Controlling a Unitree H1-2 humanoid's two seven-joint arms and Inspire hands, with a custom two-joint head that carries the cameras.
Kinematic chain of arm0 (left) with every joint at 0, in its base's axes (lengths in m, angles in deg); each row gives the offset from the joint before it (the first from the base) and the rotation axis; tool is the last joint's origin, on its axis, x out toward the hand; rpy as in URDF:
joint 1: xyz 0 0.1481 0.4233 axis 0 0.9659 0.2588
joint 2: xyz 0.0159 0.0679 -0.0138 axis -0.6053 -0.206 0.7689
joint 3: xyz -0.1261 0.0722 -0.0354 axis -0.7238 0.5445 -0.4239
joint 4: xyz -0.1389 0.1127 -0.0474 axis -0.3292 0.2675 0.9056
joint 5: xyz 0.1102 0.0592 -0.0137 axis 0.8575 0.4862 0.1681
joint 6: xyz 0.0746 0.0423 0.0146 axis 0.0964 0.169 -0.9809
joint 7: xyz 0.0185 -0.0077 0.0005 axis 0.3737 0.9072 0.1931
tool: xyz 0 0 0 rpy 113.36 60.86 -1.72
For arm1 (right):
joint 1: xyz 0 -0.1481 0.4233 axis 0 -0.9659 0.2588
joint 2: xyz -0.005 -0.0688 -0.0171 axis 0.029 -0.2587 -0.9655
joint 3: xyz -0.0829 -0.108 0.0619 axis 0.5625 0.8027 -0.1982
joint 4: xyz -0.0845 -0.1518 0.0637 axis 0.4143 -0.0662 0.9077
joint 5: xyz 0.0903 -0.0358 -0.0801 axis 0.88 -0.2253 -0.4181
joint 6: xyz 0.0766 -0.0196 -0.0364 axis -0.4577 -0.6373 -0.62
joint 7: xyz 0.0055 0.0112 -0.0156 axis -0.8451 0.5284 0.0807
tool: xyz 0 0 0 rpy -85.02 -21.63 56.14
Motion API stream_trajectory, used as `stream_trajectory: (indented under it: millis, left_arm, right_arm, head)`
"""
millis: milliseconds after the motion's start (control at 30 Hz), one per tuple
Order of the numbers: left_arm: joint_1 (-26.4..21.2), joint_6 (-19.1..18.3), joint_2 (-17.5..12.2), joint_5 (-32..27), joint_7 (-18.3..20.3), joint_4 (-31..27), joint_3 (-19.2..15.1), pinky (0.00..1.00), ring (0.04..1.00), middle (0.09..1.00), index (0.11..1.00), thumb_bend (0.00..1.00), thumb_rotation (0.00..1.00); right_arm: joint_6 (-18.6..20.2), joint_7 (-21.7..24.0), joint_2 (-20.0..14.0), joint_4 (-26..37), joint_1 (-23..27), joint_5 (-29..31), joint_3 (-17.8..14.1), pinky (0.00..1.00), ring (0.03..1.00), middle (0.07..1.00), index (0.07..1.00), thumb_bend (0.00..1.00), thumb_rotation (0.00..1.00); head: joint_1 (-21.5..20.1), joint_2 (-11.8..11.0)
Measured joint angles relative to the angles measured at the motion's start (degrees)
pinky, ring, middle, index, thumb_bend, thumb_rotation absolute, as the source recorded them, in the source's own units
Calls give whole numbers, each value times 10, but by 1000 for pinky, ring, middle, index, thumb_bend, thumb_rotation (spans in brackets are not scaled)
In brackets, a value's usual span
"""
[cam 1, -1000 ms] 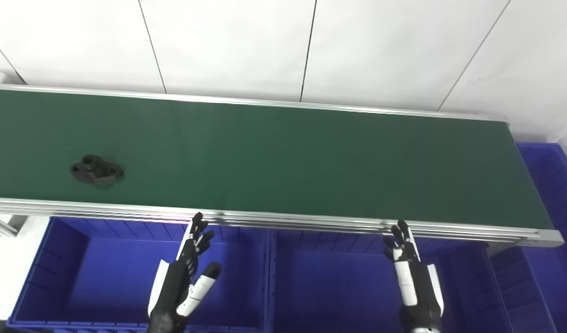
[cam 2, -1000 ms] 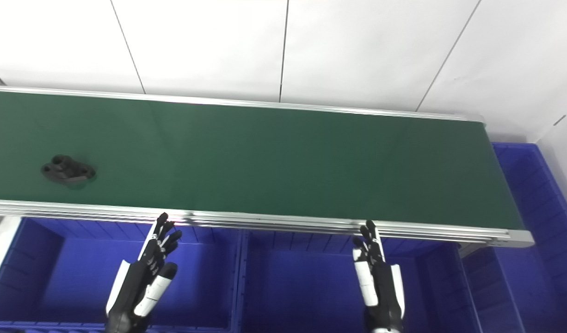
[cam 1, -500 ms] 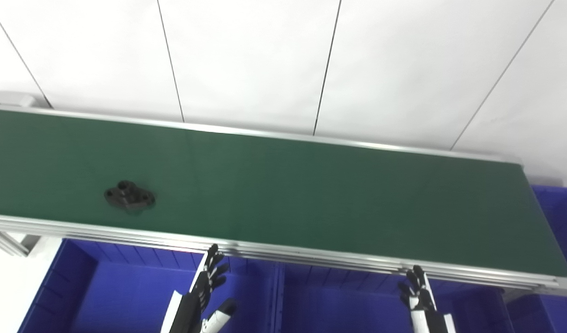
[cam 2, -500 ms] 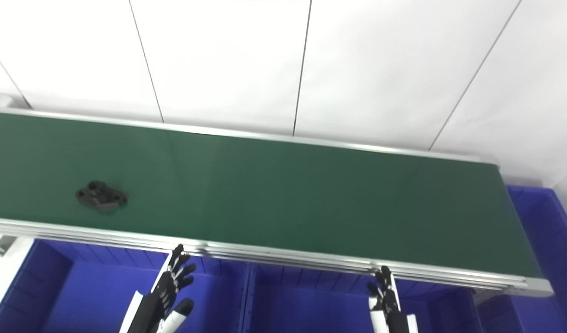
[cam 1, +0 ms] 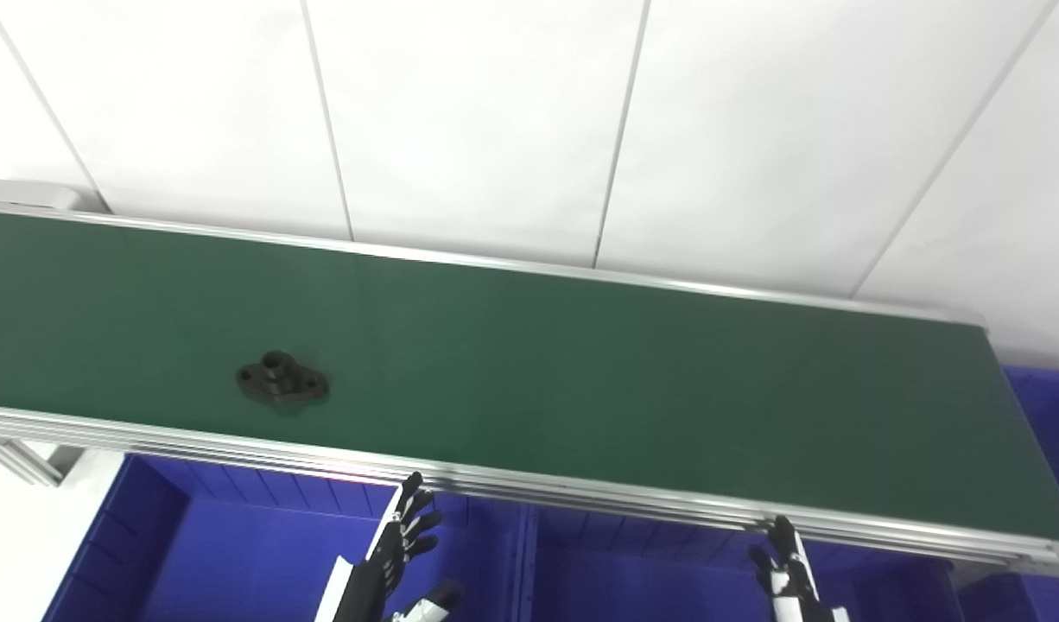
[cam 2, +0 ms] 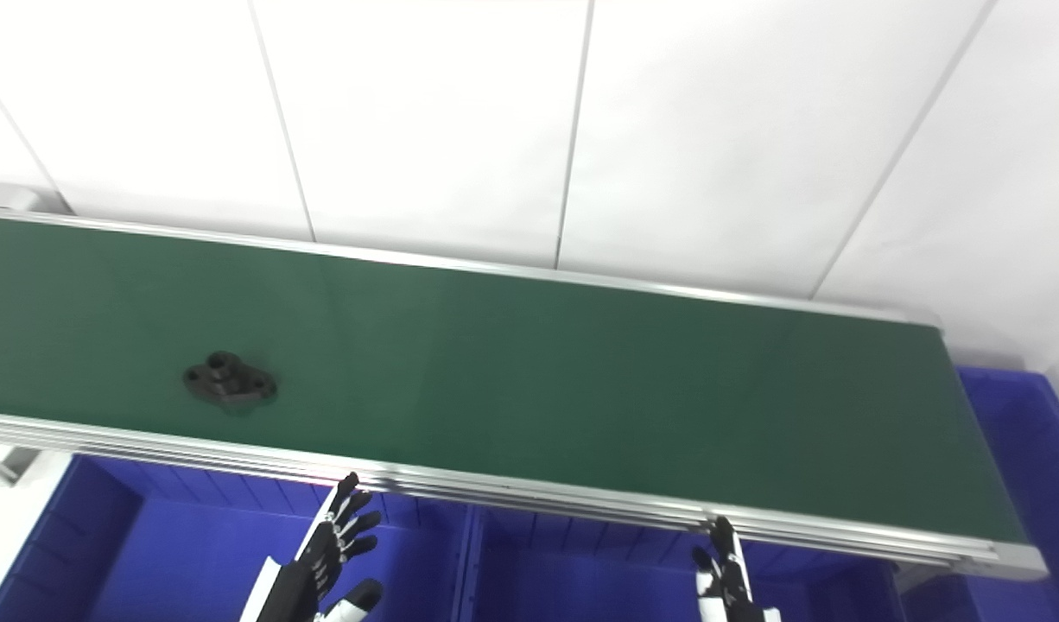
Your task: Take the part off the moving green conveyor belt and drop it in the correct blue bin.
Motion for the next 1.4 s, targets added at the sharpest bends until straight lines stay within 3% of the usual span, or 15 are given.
stream_trajectory:
  millis: [267, 367, 500, 567, 600, 767, 900, 1100, 1267, 1400]
  left_arm:
    - [-7, 8, 13, 1, -2, 30, 2, 815, 875, 936, 961, 650, 687]
    - [-11, 8, 16, 3, -4, 35, 3, 804, 868, 930, 958, 658, 684]
    - [-14, 8, 18, 3, -10, 35, 3, 786, 860, 928, 955, 692, 685]
    - [-14, 7, 20, 3, -11, 35, 4, 770, 854, 920, 949, 710, 681]
    - [-14, 7, 22, 3, -12, 35, 4, 753, 847, 917, 951, 713, 694]
    - [-13, 3, 29, 14, -13, 31, 7, 746, 850, 920, 958, 728, 713]
    - [-13, -2, 29, 14, -13, 28, 7, 749, 854, 927, 963, 733, 708]
    - [-13, -6, 29, 14, -12, 10, 9, 780, 869, 937, 975, 728, 701]
    - [-15, -21, 29, 12, -11, 7, 12, 801, 877, 945, 984, 716, 696]
    - [-14, -21, 28, 11, -10, 6, 13, 818, 884, 945, 991, 716, 693]
  right_arm:
    - [-18, 3, -11, -30, 8, 7, -4, 986, 951, 1000, 1000, 627, 941]
    - [-18, 2, -16, -37, 11, 1, -6, 938, 925, 990, 1000, 613, 921]
    - [-25, -13, -22, -37, 11, -47, -6, 846, 870, 964, 1000, 596, 698]
    - [-36, -26, -25, -36, 11, -84, -6, 788, 831, 937, 1000, 640, 555]
    - [-40, -31, -28, -33, 11, -103, -6, 751, 810, 918, 989, 723, 444]
    - [-39, -50, -41, 47, 8, -203, -6, 620, 731, 871, 931, 874, 274]
    - [-36, -46, -66, 130, 12, -256, -4, 530, 686, 832, 883, 930, 239]
    - [-6, -9, -84, 204, 48, -310, 12, 513, 651, 781, 842, 961, 281]
    - [5, 20, -88, 234, 126, -376, 34, 575, 674, 777, 824, 977, 250]
    - [33, 63, -93, 245, 179, -439, 55, 560, 673, 769, 816, 980, 278]
  head:
    - [19, -24]
    - [25, -23]
    - [26, -21]
    - [27, -12]
    - [27, -11]
    - [20, -1]
    - [14, 22]
    - [4, 41]
    - [3, 47]
    - [2, 54]
